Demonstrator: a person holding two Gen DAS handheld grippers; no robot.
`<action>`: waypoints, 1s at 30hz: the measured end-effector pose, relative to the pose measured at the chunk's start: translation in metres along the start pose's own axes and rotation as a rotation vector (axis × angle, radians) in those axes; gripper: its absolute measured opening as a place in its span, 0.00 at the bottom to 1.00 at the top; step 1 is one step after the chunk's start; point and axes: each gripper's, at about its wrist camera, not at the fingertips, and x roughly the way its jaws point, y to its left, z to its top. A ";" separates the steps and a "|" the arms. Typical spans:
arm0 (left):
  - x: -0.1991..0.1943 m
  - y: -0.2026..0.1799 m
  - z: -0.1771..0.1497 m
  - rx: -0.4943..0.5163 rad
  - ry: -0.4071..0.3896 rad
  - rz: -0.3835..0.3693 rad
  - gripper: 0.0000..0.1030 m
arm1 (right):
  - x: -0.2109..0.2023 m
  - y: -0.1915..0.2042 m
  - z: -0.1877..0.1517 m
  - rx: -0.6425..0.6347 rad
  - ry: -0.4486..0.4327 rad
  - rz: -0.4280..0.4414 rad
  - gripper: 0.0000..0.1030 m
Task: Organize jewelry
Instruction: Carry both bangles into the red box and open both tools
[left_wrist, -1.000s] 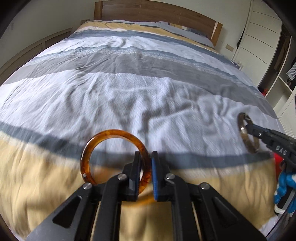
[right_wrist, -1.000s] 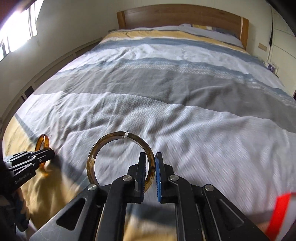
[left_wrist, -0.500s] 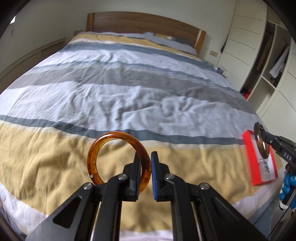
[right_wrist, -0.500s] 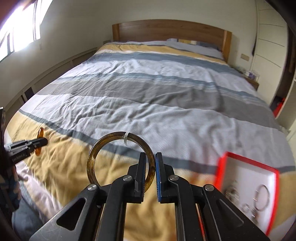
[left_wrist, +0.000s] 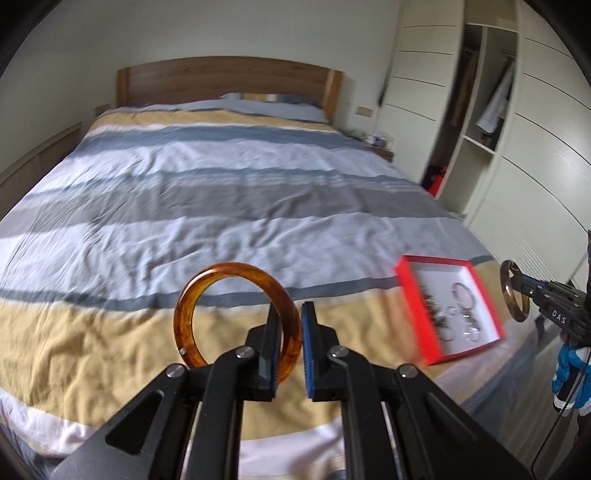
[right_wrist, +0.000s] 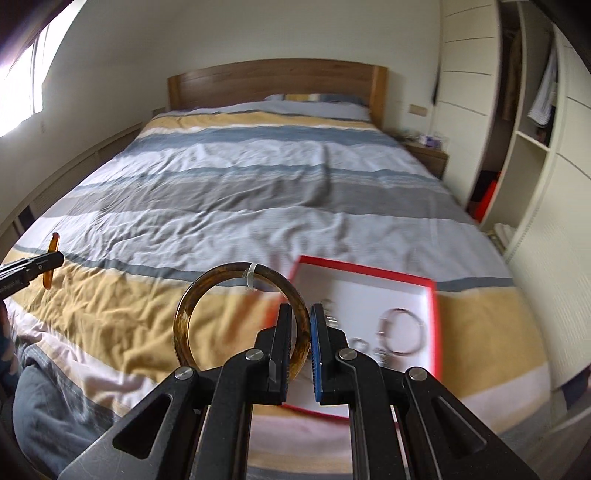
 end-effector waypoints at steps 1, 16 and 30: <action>0.001 -0.013 0.002 0.014 0.001 -0.021 0.09 | -0.005 -0.008 -0.002 0.009 -0.005 -0.009 0.09; 0.065 -0.167 0.004 0.202 0.107 -0.204 0.09 | 0.003 -0.080 -0.033 0.072 0.039 -0.075 0.09; 0.178 -0.225 0.014 0.300 0.215 -0.227 0.09 | 0.113 -0.113 -0.029 0.045 0.146 -0.058 0.09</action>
